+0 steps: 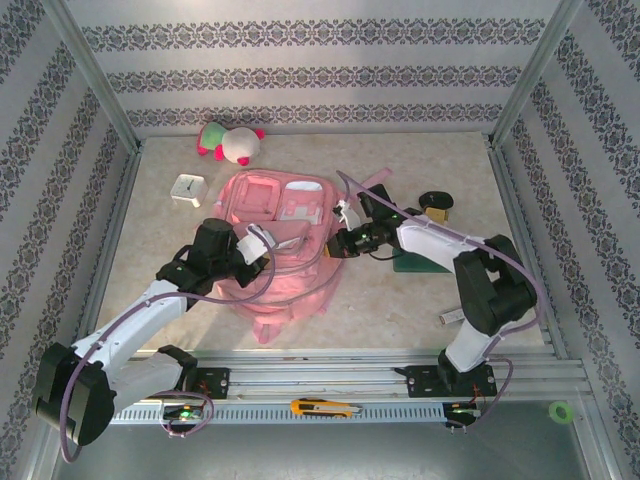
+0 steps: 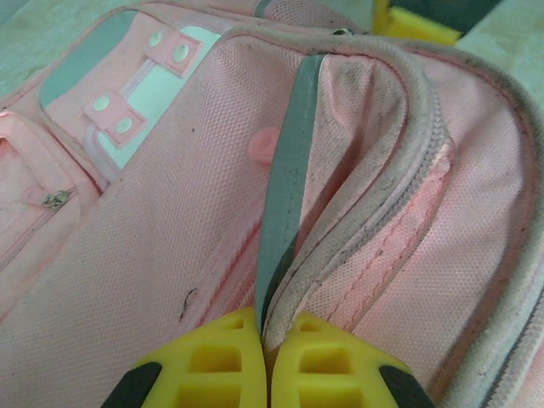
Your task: Pack books, pencil case, and school supplies into a backpack
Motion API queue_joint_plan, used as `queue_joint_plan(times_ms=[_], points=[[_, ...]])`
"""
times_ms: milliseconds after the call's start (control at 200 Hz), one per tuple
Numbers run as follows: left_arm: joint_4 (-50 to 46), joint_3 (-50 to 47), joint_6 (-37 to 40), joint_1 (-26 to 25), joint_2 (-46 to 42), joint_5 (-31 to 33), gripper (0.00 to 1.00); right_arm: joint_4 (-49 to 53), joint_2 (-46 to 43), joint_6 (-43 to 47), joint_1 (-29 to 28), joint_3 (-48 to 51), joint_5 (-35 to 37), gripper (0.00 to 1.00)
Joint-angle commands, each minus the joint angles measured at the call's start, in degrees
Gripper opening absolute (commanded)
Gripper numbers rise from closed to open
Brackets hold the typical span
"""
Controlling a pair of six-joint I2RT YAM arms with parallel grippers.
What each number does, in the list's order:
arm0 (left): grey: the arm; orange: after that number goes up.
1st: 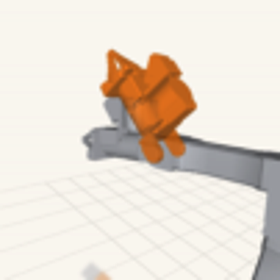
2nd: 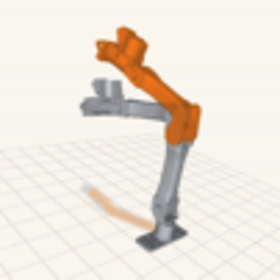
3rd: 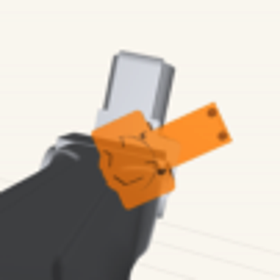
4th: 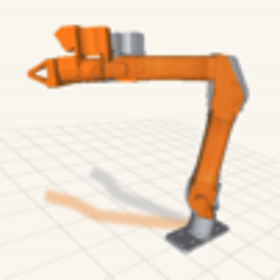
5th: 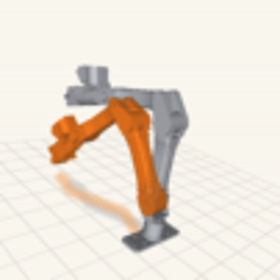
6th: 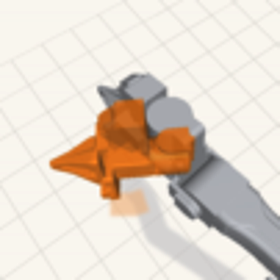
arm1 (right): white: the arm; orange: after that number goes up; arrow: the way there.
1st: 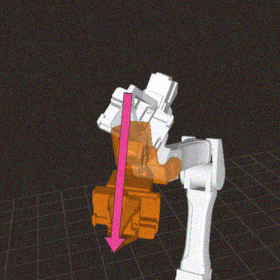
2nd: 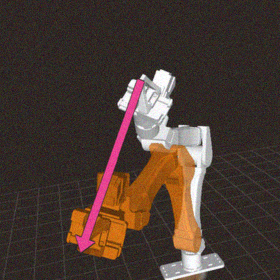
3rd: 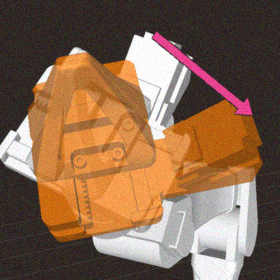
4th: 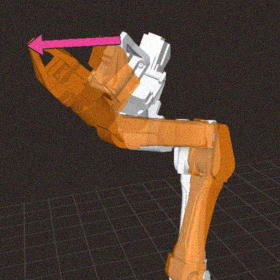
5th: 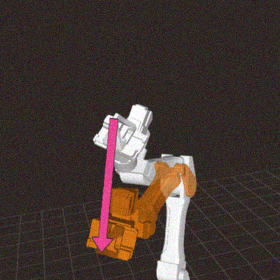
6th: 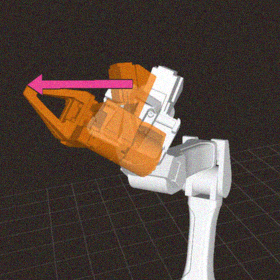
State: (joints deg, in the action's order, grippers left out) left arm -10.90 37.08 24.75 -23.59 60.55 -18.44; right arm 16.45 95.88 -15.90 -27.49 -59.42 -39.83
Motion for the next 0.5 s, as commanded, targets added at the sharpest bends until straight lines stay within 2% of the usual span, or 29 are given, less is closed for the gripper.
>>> queue_joint_plan(times_ms=[0, 135, 300, 495], points=[[7.1, 2.4, -7.6, -0.7, 2.0, 10.8, 0.00, -0.8, -4.3, -3.4, -2.4, 1.5, -2.5, 0.00], [8.1, 4.0, -11.3, -2.1, 4.6, 16.2, 0.00, -1.2, -5.8, -6.5, -4.7, 2.1, -4.8, 0.00], [7.9, 5.1, -11.6, -3.5, 6.3, 22.3, 0.00, -0.3, -8.0, -9.1, -5.7, 2.6, -7.2, 0.00], [8.7, 6.3, -13.0, -4.9, 8.1, 22.6, 0.00, -5.2, -10.9, -16.4, -7.3, 3.5, -8.0, 0.00]])
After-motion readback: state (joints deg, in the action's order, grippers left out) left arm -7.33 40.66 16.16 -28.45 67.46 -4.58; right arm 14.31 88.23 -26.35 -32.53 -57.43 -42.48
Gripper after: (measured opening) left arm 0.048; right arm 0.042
